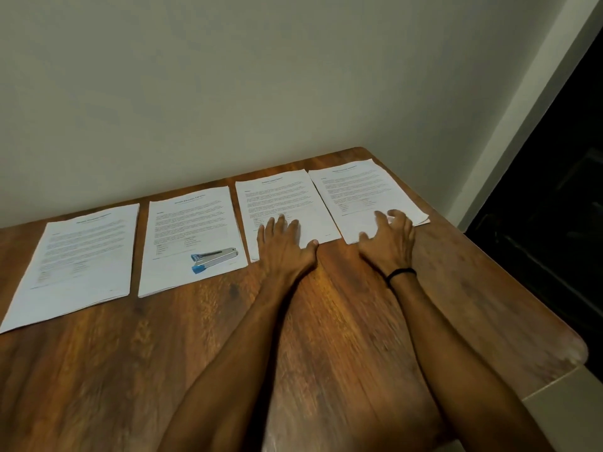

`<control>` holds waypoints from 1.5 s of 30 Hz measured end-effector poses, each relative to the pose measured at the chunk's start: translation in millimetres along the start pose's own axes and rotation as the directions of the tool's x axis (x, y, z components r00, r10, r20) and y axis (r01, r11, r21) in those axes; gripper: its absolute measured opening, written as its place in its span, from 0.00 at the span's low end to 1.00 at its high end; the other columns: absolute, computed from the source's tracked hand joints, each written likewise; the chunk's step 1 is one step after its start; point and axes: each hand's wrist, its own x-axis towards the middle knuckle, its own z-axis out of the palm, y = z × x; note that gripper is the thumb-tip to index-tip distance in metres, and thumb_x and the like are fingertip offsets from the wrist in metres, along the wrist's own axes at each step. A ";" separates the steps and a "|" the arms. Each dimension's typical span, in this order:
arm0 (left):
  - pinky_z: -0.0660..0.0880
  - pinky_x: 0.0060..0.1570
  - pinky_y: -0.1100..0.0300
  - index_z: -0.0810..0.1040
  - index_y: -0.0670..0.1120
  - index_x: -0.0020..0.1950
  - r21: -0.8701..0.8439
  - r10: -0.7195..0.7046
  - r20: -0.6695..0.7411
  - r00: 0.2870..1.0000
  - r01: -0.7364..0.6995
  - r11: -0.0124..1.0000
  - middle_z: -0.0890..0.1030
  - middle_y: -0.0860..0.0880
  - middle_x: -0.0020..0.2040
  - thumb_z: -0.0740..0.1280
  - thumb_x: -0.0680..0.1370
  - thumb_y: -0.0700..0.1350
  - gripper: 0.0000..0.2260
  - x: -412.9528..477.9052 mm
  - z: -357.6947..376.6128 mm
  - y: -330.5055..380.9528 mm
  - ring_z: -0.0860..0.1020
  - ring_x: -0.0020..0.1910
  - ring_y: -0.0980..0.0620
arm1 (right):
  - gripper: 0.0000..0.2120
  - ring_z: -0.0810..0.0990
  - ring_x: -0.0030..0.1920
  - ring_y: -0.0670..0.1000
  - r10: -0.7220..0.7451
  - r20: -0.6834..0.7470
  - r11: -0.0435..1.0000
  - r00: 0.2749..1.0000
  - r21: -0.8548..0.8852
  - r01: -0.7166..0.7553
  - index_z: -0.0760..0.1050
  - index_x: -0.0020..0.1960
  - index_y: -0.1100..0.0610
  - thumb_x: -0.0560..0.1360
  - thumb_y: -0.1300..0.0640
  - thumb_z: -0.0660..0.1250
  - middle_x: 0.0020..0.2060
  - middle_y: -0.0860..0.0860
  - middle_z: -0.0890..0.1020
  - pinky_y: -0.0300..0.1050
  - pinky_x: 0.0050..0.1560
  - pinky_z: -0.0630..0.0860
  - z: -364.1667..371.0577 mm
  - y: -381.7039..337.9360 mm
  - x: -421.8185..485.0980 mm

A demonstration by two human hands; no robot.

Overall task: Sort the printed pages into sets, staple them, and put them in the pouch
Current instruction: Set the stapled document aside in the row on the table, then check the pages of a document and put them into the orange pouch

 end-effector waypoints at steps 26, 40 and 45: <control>0.59 0.69 0.37 0.59 0.45 0.79 0.204 -0.920 -0.008 0.392 0.901 0.382 0.59 0.36 0.78 0.49 0.80 0.68 0.36 -352.4 -185.5 -256.6 0.60 0.73 0.31 | 0.24 0.69 0.62 0.67 -0.048 0.078 0.989 0.996 0.142 0.036 0.73 0.62 0.64 0.74 0.49 0.67 0.61 0.66 0.72 0.59 0.64 0.68 0.5 -95.2 -154.8; 0.67 0.61 0.43 0.56 0.44 0.80 0.375 -0.593 0.153 0.790 0.509 0.775 0.65 0.37 0.73 0.50 0.81 0.67 0.36 -361.0 -114.2 -3.9 0.63 0.71 0.38 | 0.09 0.80 0.44 0.49 -0.320 0.246 0.869 0.915 0.460 0.180 0.79 0.44 0.50 0.79 0.48 0.65 0.43 0.49 0.81 0.43 0.43 0.75 -12.2 -139.2 -235.8; 0.67 0.62 0.44 0.75 0.48 0.66 0.195 -0.450 0.064 0.891 0.431 0.881 0.71 0.41 0.68 0.58 0.80 0.65 0.25 -345.8 -119.4 -23.9 0.66 0.68 0.39 | 0.13 0.81 0.40 0.47 -0.376 0.413 0.793 0.830 0.607 0.057 0.79 0.41 0.52 0.77 0.44 0.68 0.37 0.47 0.82 0.49 0.45 0.80 -13.1 -162.9 -245.1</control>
